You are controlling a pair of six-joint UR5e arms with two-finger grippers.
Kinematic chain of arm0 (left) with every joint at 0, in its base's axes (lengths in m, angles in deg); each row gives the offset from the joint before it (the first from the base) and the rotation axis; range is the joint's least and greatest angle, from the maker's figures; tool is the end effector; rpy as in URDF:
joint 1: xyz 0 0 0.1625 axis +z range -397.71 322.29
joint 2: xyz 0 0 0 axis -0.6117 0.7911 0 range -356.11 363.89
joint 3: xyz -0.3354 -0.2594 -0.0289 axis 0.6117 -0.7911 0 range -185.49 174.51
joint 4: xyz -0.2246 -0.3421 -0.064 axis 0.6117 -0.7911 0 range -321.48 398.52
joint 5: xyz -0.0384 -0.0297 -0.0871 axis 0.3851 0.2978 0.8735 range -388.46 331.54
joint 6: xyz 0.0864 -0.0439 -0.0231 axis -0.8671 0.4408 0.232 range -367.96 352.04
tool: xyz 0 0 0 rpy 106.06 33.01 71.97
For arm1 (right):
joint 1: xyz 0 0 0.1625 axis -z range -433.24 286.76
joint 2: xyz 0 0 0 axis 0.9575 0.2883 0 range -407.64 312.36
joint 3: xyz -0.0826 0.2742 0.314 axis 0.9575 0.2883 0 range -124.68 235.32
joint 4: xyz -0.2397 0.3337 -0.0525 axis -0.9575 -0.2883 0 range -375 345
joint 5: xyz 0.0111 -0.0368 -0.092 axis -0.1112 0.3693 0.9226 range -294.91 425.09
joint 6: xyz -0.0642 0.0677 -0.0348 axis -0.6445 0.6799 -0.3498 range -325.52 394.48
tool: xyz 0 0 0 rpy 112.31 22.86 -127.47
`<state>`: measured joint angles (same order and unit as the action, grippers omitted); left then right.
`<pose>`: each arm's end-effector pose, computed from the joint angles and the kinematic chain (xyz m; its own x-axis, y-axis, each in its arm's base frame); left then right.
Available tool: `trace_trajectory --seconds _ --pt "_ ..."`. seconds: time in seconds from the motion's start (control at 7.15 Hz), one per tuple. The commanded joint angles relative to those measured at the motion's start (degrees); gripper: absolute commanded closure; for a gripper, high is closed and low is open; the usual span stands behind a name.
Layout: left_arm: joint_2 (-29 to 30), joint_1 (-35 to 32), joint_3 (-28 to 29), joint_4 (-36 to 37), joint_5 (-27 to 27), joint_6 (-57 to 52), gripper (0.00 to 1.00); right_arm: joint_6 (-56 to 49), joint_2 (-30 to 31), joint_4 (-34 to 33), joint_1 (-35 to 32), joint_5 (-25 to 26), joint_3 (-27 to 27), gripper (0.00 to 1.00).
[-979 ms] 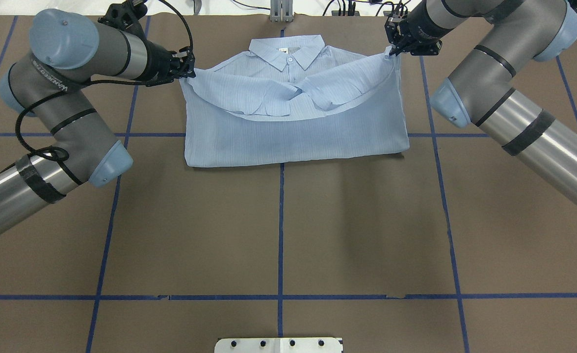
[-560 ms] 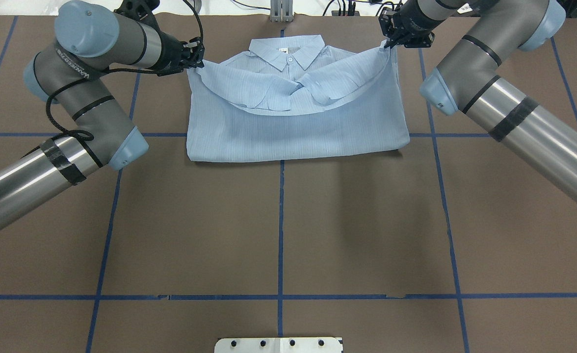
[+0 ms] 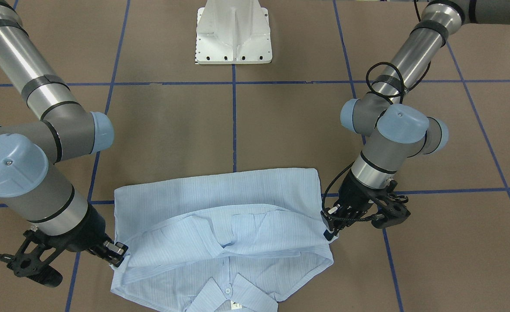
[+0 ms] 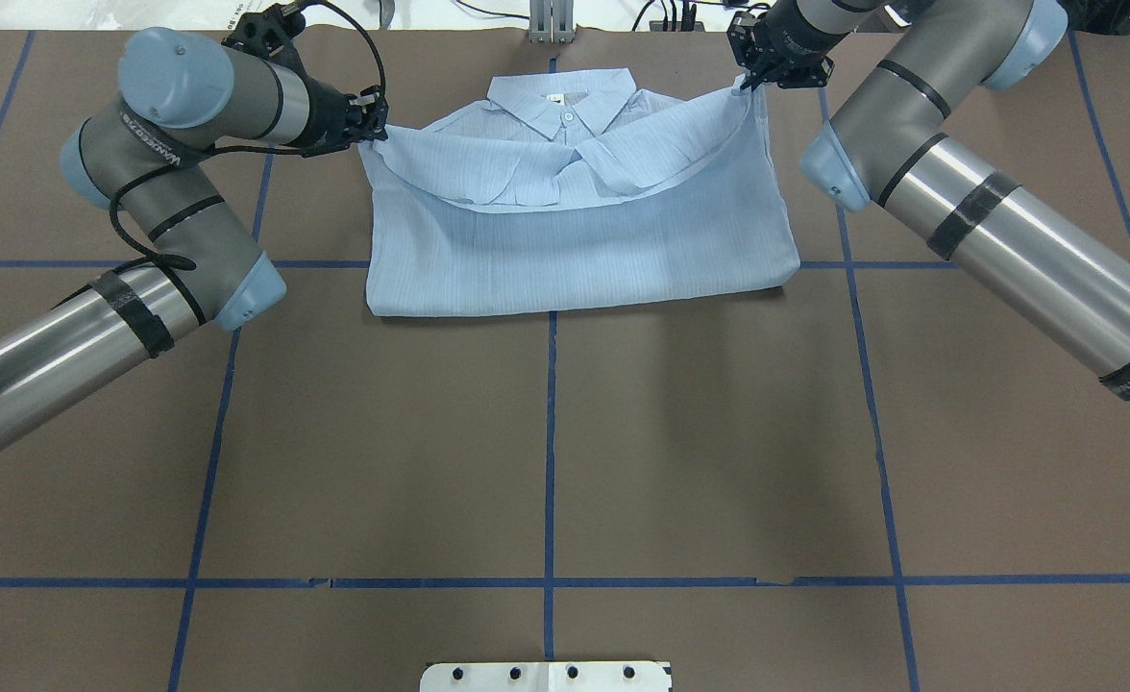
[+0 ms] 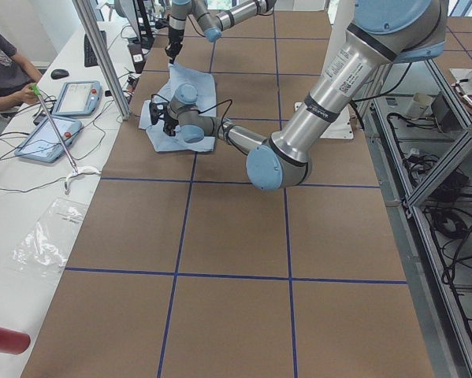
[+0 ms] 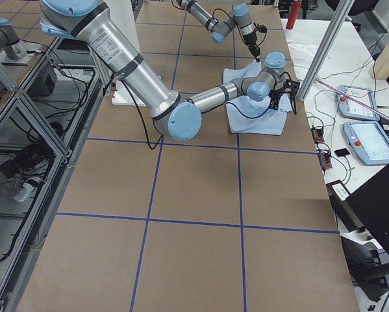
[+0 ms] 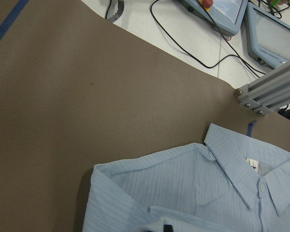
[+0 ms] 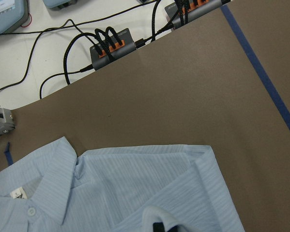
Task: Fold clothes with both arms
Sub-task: 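Lay the hem down near the collar and open both grippers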
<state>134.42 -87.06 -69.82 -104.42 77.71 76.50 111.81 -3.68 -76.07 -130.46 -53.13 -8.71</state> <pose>0.4290 -0.6617 0.3289 0.2992 -0.2061 -0.9317 0.5342 0.8452 -0.0154 -0.3638 -0.7242 0.3051 0.4667 0.3676 0.8044 -0.4562 0.8793 -0.1371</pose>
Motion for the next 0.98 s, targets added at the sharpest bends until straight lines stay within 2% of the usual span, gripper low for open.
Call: trace_trajectory --seconds 0.0,0.14,0.28,0.42,0.56,0.84 --pt "0.8 0.0 1.9 -1.2 0.0 0.0 1.0 -0.1 -0.1 1.0 0.5 0.1 0.9 1.0" --pt "1.0 0.0 1.9 -1.2 0.0 0.0 1.0 -0.1 -0.2 1.0 0.7 0.1 0.9 1.0" --pt "1.0 0.1 2.0 -1.2 0.0 0.2 0.74 -0.1 -0.2 1.0 0.8 0.2 0.8 0.83" --pt "1.0 0.1 1.9 -1.0 0.0 0.2 0.08 -0.3 0.0 1.0 1.9 2.1 0.6 0.01" --pt "0.9 0.0 1.8 -1.0 0.0 0.2 0.0 -1.3 0.5 1.1 2.1 2.9 0.6 0.0" --pt "0.8 -0.2 1.6 -0.9 0.1 -0.3 0.0 -5.4 2.8 2.5 1.8 2.0 -0.4 0.0"
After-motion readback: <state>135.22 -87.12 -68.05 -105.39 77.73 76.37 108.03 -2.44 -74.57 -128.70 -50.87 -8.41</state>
